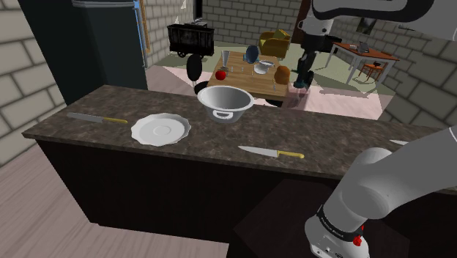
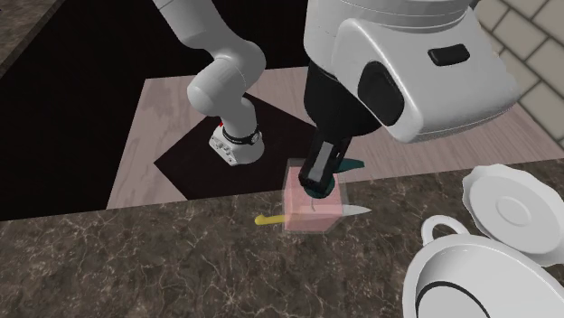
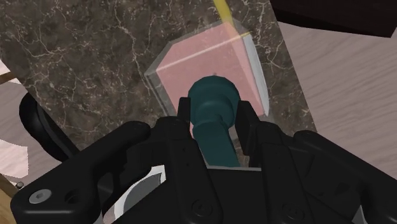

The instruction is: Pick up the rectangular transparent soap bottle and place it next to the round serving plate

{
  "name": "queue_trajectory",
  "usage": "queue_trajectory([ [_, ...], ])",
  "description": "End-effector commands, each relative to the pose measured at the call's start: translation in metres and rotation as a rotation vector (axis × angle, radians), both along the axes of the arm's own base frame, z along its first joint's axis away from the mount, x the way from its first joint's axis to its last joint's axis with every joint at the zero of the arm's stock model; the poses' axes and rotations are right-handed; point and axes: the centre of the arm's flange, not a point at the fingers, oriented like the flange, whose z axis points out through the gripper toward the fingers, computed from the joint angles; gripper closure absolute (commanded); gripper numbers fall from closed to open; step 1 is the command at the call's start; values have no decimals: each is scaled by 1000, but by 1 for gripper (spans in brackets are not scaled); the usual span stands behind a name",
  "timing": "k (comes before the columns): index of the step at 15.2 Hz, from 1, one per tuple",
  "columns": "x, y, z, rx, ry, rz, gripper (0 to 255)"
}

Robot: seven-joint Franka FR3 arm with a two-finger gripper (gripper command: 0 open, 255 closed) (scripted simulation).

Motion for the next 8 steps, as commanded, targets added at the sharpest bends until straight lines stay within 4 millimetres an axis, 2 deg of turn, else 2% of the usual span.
queue_trajectory([
  [1,0,0,10,0,0,0,255],
  [8,0,0,47,0,0,0,255],
])
